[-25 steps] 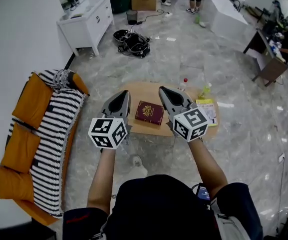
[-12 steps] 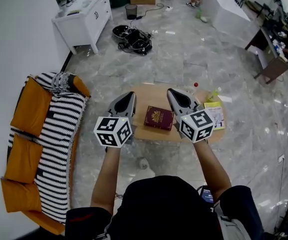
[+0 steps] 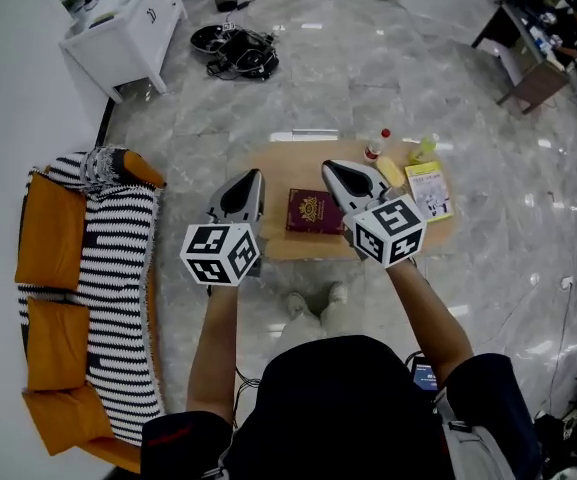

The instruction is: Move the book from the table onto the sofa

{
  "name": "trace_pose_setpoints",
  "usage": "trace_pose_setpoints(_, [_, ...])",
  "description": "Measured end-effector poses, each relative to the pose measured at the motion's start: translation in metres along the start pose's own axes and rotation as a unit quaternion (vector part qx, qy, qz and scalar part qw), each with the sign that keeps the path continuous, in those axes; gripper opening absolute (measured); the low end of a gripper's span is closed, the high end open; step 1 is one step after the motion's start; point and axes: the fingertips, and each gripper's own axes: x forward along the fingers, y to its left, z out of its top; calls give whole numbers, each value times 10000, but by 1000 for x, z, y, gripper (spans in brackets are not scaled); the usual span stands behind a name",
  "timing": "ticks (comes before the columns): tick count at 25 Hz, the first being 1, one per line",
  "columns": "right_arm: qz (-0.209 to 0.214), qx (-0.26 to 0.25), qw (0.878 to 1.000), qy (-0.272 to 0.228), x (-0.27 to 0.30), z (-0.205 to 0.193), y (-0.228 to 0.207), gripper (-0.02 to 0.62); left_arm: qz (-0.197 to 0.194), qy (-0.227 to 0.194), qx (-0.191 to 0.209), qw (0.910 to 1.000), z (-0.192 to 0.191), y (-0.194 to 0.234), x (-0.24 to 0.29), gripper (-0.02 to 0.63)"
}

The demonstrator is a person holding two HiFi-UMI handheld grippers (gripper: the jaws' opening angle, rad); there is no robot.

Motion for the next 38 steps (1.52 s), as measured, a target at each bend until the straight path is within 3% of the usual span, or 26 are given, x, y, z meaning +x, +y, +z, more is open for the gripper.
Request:
trace_pose_setpoints(6, [-161,298,9992,206,2,-31,-18,9,-136,375,-65,9992,-33,2,20,15])
trace_pose_setpoints(19, [-361,871,9914,904,23,-140,-81,9,-457,1066,-233,9930,-124,14,85,15])
trace_pose_setpoints(28, [-441,1130,9836,1337,34,-230,-117,9,-446,1494,-665,9855,-214,25,125,15])
trace_pose_setpoints(33, [-440,1281,9776,1610,45,-284,-125,9,-264,1813,-469,9820,-265,43,136,15])
trace_pose_setpoints(38, [-330,1467,9702,1900,57,-349,-127,9,-275,2206,-587,9732,-328,53,151,17])
